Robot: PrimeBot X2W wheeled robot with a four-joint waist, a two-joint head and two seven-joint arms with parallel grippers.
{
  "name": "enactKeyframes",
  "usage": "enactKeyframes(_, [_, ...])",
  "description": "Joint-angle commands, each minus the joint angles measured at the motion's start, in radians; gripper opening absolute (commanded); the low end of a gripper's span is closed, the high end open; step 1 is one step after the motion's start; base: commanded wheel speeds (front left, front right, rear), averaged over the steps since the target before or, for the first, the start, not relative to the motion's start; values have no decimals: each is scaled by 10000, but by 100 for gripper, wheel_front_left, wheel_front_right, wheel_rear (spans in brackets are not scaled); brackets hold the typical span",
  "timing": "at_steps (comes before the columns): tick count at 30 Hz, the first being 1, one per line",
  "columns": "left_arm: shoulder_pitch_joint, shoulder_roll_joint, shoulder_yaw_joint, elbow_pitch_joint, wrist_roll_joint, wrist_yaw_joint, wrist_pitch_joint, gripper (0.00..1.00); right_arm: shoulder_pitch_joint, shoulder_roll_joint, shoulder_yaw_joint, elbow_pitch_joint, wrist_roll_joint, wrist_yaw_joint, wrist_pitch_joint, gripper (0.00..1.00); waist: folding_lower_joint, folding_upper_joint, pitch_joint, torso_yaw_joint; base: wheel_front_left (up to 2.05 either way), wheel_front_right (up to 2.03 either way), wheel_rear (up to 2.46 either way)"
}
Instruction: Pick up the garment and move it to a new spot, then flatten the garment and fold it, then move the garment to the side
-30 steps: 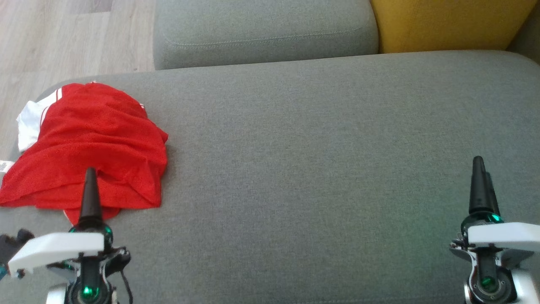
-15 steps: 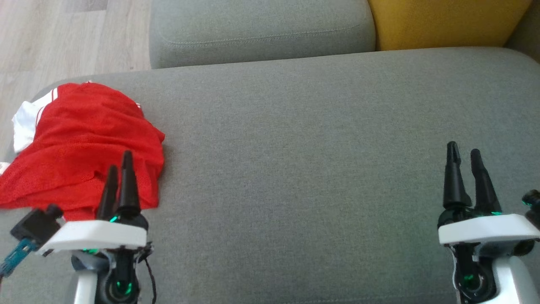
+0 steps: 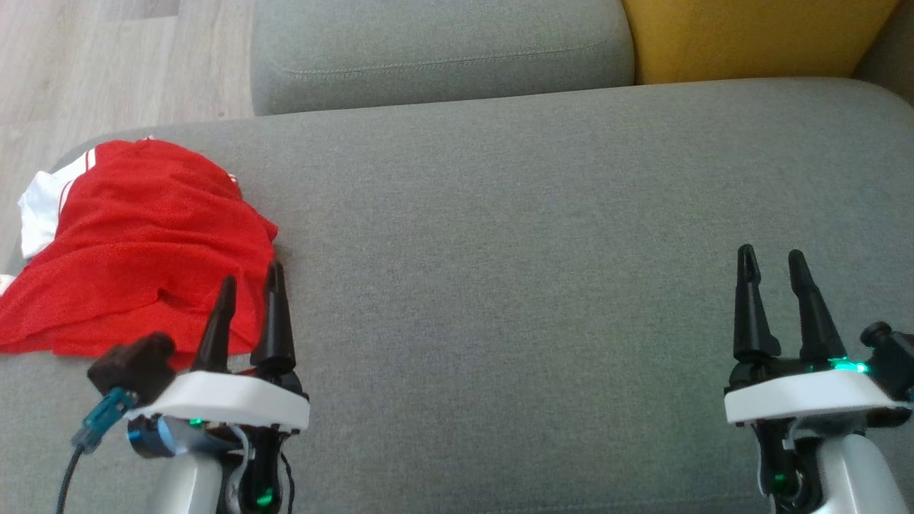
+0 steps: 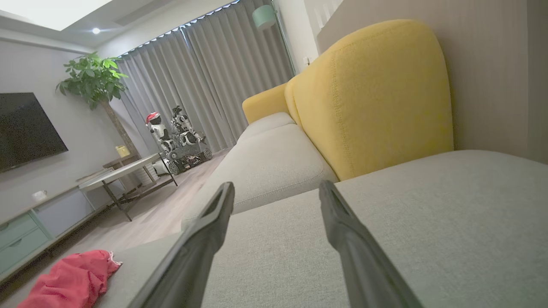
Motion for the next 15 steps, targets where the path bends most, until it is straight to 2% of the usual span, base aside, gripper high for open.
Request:
enactKeyframes(1, [-340, 205, 106, -464, 363, 117, -142, 100, -199, -68, 131, -349, -439, -5, -154, 100, -1, 0, -6, 8, 0, 0, 0])
enactKeyframes(15, [-492, 922, -1205, -567, 2219, 1546, -552, 100, -226, -77, 172, -346, -2684, -6, -567, 100, -1, 0, -102, 40, 0, 0, 0])
